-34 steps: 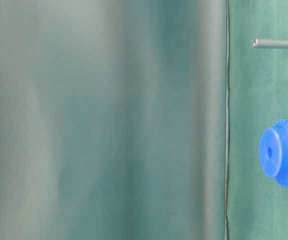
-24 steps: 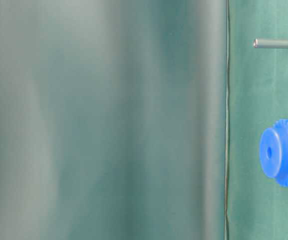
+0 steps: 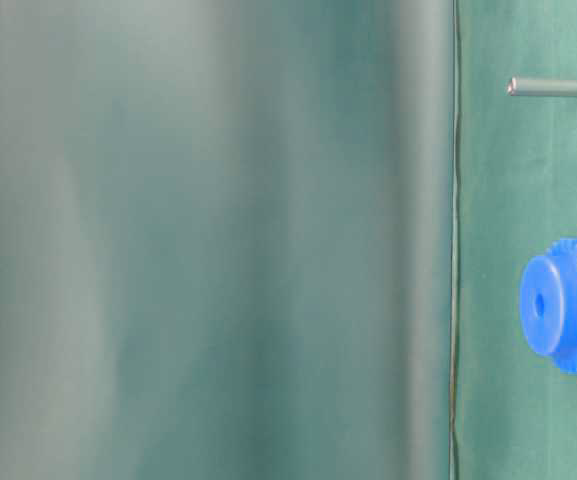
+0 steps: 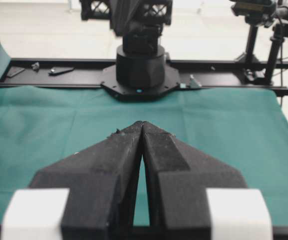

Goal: Insert the shaft placed at a random location into the center hole of the medium gear at another random location.
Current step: 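Move the open right gripper left toward the silver shaft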

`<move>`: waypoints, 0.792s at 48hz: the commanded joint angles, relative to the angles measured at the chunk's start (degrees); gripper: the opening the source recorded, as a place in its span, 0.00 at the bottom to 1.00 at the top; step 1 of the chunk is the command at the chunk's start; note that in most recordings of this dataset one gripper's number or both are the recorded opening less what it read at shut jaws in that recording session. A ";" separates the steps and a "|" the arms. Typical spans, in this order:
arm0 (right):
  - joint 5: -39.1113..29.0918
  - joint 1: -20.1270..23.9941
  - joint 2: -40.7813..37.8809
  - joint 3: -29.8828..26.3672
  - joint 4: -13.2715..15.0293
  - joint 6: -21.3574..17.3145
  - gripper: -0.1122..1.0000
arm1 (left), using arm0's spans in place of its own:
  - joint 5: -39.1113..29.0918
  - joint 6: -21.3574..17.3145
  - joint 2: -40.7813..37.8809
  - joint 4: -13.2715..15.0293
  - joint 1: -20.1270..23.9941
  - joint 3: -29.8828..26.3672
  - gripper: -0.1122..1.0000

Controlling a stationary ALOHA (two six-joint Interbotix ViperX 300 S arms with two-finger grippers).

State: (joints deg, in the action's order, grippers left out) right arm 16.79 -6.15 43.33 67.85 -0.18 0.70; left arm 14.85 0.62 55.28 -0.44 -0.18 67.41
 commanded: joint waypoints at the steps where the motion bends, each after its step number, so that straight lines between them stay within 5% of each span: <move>1: 1.85 -1.32 -3.25 -0.88 -0.26 -0.70 0.17 | 0.18 0.09 -0.44 -0.18 -0.09 -1.41 0.10; 16: 10.20 -6.24 -18.63 -1.76 -0.35 0.18 0.91 | -0.09 0.09 -0.53 -0.18 -0.09 -1.32 0.10; 21: 13.36 -7.29 -23.29 -1.93 -0.35 0.26 0.85 | -0.09 0.09 -0.53 -0.18 -0.09 -1.32 0.10; 38: 19.51 -8.09 -35.86 -3.60 -1.05 0.35 0.87 | -1.14 0.00 -0.62 -0.18 0.00 -1.23 0.10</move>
State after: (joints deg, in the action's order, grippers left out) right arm 34.80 -13.89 8.96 65.74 -0.97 0.79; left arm 13.54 0.62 55.20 -0.53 -0.18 67.41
